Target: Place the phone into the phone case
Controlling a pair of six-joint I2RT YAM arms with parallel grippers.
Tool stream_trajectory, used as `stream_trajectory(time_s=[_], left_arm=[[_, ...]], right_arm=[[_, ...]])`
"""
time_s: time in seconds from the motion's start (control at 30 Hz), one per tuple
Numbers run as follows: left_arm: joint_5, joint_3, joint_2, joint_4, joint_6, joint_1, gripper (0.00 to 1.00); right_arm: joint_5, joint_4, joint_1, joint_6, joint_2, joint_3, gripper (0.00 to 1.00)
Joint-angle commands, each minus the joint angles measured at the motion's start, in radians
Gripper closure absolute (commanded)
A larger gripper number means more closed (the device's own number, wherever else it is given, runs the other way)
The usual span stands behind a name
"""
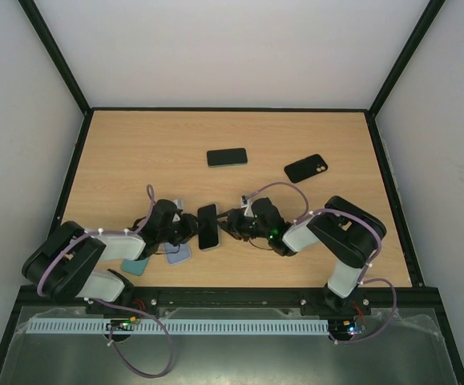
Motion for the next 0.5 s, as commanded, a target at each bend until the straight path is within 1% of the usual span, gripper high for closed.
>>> stream_trajectory(time_s=[0.0, 0.1, 0.23, 0.3, 0.37, 0.47], left_arm=[[0.150, -0.016, -0.008, -0.001, -0.015, -0.029, 0.62], [0.152, -0.011, -0.011, -0.008, -0.012, -0.030, 0.62], [0.154, 0.002, -0.007, -0.035, -0.010, -0.030, 0.62], [0.142, 0.003, -0.017, -0.052, -0.011, -0.029, 0.62], [0.130, -0.002, -0.045, -0.064, -0.015, -0.027, 0.61], [0.128, 0.002, -0.090, -0.102, -0.013, -0.017, 0.56]], right_arm=[[-0.099, 0.029, 0.029, -0.047, 0.030, 0.034, 0.61], [-0.093, -0.031, 0.029, -0.081, 0.029, 0.047, 0.63], [-0.076, -0.080, 0.030, -0.108, 0.027, 0.057, 0.76], [-0.059, -0.099, 0.029, -0.124, 0.018, 0.056, 0.80], [-0.051, -0.097, 0.029, -0.131, 0.014, 0.050, 0.84], [-0.064, -0.046, 0.030, -0.123, 0.007, 0.030, 0.89]])
